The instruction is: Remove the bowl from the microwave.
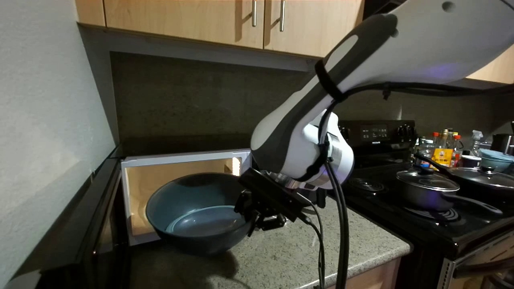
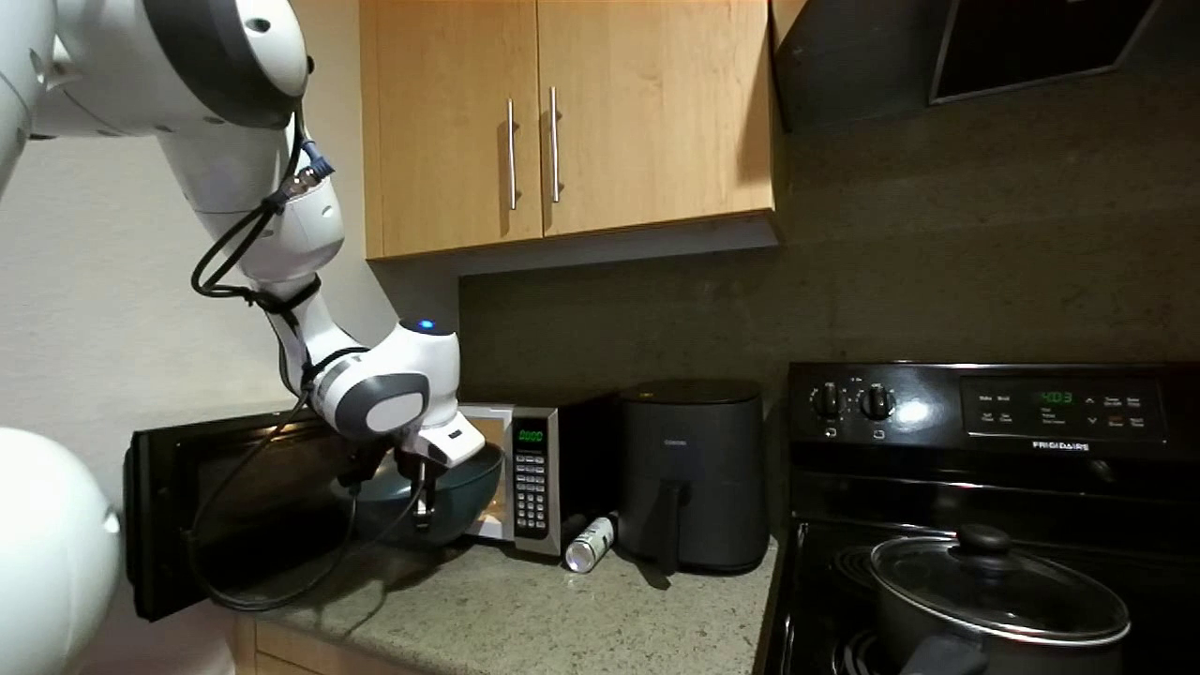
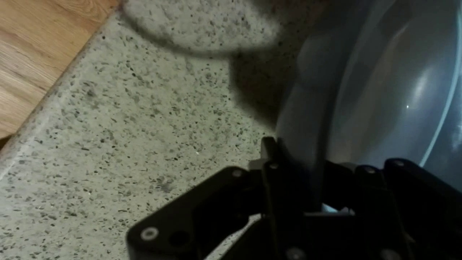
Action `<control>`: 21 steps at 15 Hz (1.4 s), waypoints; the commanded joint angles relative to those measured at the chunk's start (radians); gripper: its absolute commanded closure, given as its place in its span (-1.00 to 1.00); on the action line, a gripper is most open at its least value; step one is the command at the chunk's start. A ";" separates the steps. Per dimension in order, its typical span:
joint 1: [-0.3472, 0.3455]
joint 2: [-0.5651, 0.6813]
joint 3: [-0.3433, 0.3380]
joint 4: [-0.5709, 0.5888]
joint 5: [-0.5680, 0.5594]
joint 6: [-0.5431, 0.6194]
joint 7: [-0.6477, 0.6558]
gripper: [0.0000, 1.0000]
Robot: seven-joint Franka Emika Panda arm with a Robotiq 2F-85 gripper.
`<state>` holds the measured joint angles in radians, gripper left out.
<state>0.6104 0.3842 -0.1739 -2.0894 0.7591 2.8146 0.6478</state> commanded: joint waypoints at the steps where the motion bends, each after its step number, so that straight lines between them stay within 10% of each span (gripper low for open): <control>1: -0.099 -0.079 0.077 -0.129 -0.100 0.041 0.104 0.88; 8: -0.161 -0.195 0.086 -0.337 -0.348 0.160 0.360 0.87; 12: -0.234 -0.140 0.201 -0.272 -0.337 0.112 0.288 0.87; 21: -0.306 -0.216 0.163 -0.385 -0.358 0.078 0.354 0.89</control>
<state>0.3670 0.2395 0.0105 -2.3775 0.4411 2.9013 0.9120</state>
